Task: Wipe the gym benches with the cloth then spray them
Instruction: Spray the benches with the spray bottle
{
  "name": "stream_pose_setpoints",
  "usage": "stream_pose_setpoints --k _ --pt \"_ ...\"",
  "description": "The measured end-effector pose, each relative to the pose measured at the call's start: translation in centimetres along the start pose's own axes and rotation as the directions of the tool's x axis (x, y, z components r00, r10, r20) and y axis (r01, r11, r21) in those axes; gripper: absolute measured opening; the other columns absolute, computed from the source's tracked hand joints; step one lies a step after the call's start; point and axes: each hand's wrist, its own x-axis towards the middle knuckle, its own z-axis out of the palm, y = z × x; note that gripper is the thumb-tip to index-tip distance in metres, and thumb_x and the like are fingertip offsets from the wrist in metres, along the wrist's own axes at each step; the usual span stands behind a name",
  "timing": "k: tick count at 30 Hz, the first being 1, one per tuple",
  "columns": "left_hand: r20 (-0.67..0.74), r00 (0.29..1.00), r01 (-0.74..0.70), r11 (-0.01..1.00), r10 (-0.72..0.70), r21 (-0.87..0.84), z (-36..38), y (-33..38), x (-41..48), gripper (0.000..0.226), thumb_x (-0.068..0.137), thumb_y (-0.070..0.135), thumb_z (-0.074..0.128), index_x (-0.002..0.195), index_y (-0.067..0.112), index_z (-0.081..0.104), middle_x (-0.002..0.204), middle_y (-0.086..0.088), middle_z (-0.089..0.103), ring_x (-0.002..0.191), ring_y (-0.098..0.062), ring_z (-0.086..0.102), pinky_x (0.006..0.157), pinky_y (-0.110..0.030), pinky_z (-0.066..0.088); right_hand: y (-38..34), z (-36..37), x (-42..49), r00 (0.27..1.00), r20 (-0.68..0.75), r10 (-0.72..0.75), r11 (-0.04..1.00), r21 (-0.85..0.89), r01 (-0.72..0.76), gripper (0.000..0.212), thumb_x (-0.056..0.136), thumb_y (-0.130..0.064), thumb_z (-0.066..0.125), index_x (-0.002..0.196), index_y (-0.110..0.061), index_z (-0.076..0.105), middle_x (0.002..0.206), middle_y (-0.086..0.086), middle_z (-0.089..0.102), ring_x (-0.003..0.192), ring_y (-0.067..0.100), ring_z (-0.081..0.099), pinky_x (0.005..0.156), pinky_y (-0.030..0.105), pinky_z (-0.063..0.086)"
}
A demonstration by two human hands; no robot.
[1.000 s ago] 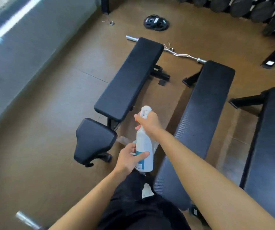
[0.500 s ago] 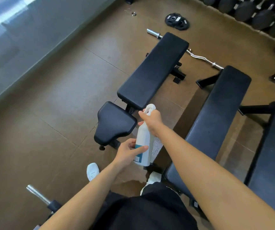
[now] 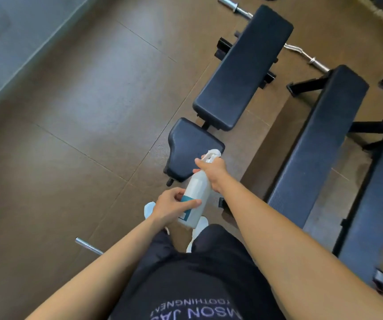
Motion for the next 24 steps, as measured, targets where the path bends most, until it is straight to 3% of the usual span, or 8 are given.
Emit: stream_pose_setpoints --k 2,5,10,14,16,18,21,24 --pt "0.026 1.000 0.001 1.000 -0.001 0.018 -0.9 0.0 0.2 0.069 0.052 0.072 0.080 0.104 0.027 0.070 0.098 0.006 0.073 0.090 -0.014 0.070 0.079 -0.036 0.060 -0.2 0.9 0.0 0.999 -0.054 -0.001 0.999 -0.051 -0.001 0.016 0.096 -0.017 0.069 0.103 -0.012 0.055 0.086 0.003 0.066 0.063 0.012 0.067 0.057 0.027 0.056" --pt "0.062 0.998 0.005 0.999 -0.007 0.040 -1.7 0.9 0.9 0.051 0.066 0.059 0.087 0.102 0.027 0.071 0.099 0.004 0.073 0.089 -0.015 0.070 0.075 -0.032 0.058 -0.8 1.0 0.7 0.996 -0.084 0.004 0.997 -0.073 -0.010 0.018 0.097 -0.022 0.069 0.102 -0.011 0.056 0.085 0.002 0.066 0.062 0.011 0.067 0.055 0.026 0.054" --pt "0.127 0.992 0.001 0.999 -0.006 0.037 -3.0 4.8 2.7 0.037 0.078 0.041 0.088 0.103 0.018 0.074 0.097 0.001 0.073 0.083 -0.010 0.067 0.070 -0.023 0.051 -3.4 -1.2 1.9 0.992 0.126 0.010 0.997 0.069 -0.019 0.030 0.094 -0.028 0.073 0.110 -0.016 0.051 0.111 0.011 0.067 0.091 0.023 0.071 0.088 0.048 0.059" --pt "0.135 0.990 -0.058 0.995 0.047 0.078 -3.9 9.8 4.1 0.039 0.084 0.040 0.083 0.113 0.018 0.071 0.103 0.000 0.072 0.092 -0.013 0.069 0.074 -0.023 0.052 -5.3 -4.8 1.6 0.970 0.228 -0.082 0.988 0.148 0.048 0.062 0.093 -0.030 0.073 0.143 -0.029 0.036 0.119 -0.006 0.064 0.109 0.021 0.065 0.092 0.046 0.058" --pt "0.132 0.988 -0.085 0.993 0.074 0.081 -4.2 12.3 5.0 0.040 0.085 0.041 0.081 0.115 0.018 0.070 0.105 -0.001 0.073 0.096 -0.015 0.070 0.076 -0.024 0.054 -5.3 -6.1 1.0 0.955 0.280 -0.095 0.988 0.142 0.056 0.058 0.092 -0.034 0.072 0.142 -0.030 0.043 0.124 -0.003 0.065 0.115 0.024 0.065 0.096 0.050 0.056" --pt "0.144 0.984 -0.120 0.989 0.108 0.084 -4.5 14.5 6.2 0.045 0.084 0.045 0.081 0.119 0.018 0.070 0.109 -0.002 0.073 0.101 -0.018 0.072 0.081 -0.027 0.058 -5.2 -6.4 0.6 0.936 0.329 -0.125 0.987 0.137 0.084 0.042 0.093 -0.035 0.072 0.129 -0.037 0.051 0.125 -0.002 0.065 0.113 0.025 0.066 0.101 0.054 0.053" --pt "0.225 0.966 -0.155 0.980 0.125 0.121 -5.1 17.4 7.6 0.039 0.090 0.039 0.077 0.123 0.020 0.067 0.114 -0.005 0.071 0.107 -0.021 0.070 0.089 -0.033 0.060 -6.4 -5.7 0.3 0.941 0.283 -0.186 0.957 0.268 0.109 0.051 0.093 -0.025 0.071 0.135 -0.037 0.045 0.126 -0.001 0.062 0.111 0.026 0.064 0.094 0.049 0.057" --pt "0.307 0.949 -0.110 0.985 0.066 0.130 -6.4 20.4 9.4 0.032 0.099 0.034 0.064 0.128 0.021 0.065 0.119 -0.001 0.068 0.110 -0.016 0.066 0.089 -0.026 0.056 -8.2 -4.8 1.3 0.958 0.133 -0.255 0.926 0.318 0.202 0.063 0.089 -0.022 0.076 0.141 -0.032 0.042 0.125 -0.001 0.062 0.114 0.022 0.063 0.088 0.039 0.059"
